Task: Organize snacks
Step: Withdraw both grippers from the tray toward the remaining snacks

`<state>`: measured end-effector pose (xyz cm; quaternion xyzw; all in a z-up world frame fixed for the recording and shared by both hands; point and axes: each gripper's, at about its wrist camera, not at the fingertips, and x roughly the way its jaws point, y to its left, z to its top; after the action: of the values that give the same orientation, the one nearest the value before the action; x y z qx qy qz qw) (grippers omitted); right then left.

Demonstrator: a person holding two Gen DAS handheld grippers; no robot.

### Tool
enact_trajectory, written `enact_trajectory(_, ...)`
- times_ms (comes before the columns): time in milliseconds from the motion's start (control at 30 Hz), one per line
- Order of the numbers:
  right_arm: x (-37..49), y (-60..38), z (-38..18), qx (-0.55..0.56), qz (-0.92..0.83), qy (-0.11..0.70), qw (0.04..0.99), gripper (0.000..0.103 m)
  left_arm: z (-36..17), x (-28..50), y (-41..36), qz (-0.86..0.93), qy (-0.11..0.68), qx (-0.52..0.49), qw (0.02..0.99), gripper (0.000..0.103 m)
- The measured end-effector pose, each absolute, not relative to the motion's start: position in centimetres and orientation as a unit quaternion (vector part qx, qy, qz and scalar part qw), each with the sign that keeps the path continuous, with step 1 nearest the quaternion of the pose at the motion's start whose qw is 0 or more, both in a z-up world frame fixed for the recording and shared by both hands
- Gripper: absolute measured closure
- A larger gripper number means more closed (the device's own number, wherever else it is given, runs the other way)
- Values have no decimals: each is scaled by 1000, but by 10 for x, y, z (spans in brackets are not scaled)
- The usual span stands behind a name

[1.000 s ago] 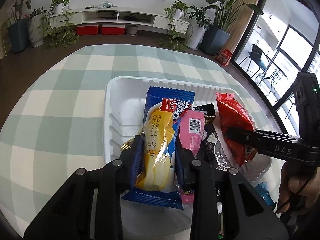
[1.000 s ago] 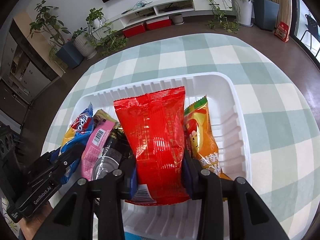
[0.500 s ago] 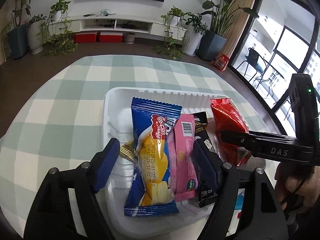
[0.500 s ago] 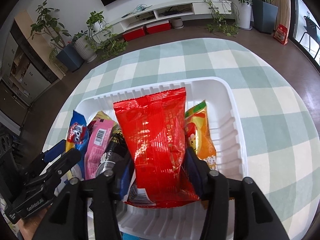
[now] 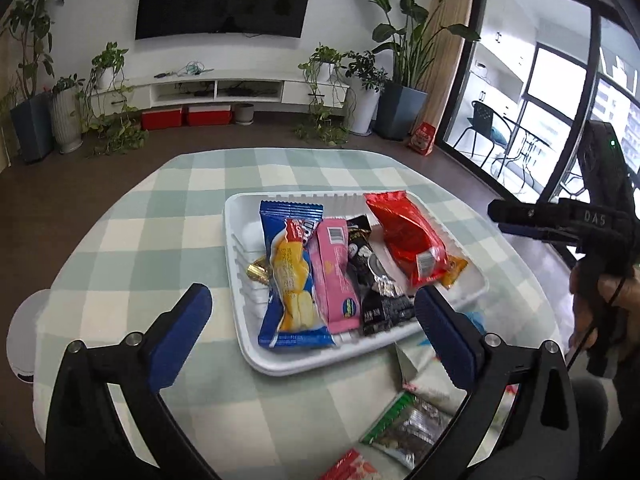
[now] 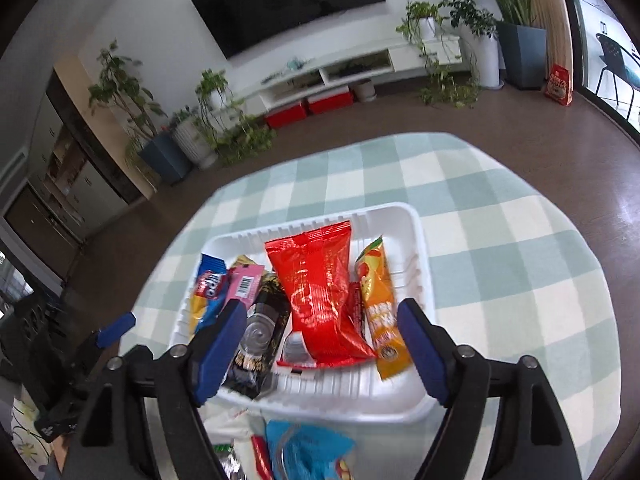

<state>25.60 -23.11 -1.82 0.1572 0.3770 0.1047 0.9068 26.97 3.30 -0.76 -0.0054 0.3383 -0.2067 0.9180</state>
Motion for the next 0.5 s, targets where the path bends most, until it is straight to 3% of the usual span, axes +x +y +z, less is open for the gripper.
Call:
enact_trajectory(133,203,-246,-19,161,108,349,917,18,-12,216,38,-212,329,0,920,0)
enact_trajectory(367,121,-265,-58,210,89,340,912,18,-41,140,55,-201,382,-99,897,0)
enact_trajectory(500,93,-254,-73,187,91,344,916,21,-59,114,48,-203,409,-88,885,0)
